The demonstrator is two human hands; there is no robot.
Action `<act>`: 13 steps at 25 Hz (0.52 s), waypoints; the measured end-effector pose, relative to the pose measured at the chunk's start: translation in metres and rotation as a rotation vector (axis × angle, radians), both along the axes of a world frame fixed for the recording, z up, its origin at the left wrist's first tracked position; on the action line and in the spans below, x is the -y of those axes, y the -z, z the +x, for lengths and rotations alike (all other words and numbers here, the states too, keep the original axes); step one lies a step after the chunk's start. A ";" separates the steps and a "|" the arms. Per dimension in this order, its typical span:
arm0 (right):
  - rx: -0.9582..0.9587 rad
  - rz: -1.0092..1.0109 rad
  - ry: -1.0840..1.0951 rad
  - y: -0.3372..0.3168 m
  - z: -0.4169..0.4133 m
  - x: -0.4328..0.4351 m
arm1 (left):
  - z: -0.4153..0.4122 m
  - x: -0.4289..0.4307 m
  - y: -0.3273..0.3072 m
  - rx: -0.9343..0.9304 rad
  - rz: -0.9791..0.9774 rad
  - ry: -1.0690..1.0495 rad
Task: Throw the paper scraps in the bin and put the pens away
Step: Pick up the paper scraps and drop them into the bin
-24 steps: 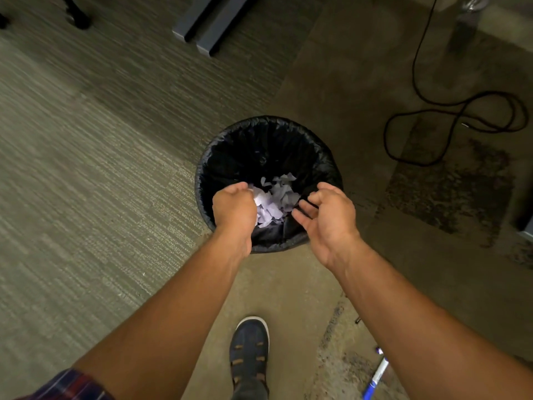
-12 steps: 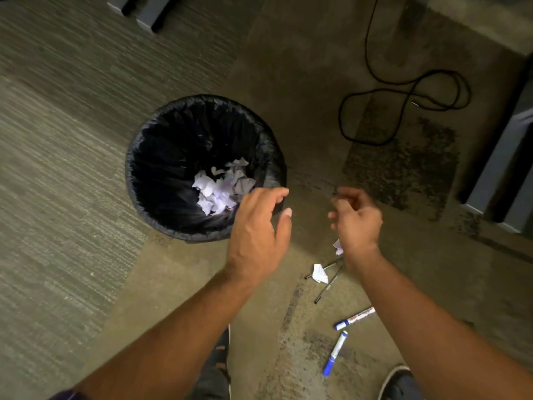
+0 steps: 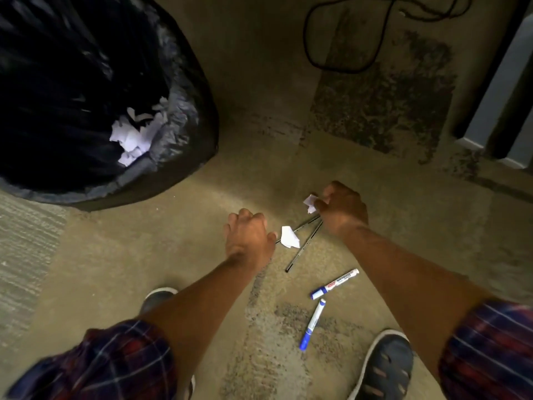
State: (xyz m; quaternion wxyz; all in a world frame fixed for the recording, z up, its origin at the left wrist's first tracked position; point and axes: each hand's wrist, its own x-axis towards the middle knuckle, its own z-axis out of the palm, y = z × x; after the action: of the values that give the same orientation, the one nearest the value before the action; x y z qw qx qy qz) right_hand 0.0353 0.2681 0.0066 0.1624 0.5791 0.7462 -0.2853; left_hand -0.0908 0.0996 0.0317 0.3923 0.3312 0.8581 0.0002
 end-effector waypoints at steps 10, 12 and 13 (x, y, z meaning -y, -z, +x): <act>0.210 0.135 -0.136 0.066 -0.012 0.012 | 0.026 -0.001 0.061 0.013 0.017 -0.209; 0.119 0.125 -0.043 0.061 -0.006 0.006 | 0.030 -0.013 0.065 0.047 0.005 -0.328; 0.068 0.131 0.024 0.056 0.000 0.003 | 0.034 -0.019 0.067 0.063 -0.018 -0.381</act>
State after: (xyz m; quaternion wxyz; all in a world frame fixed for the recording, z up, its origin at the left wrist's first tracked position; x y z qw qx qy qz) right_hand 0.0348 0.2654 -0.0497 0.1459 0.6069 0.7502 -0.2180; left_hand -0.0566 0.1191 -0.0355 0.4147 0.1592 0.8926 0.0774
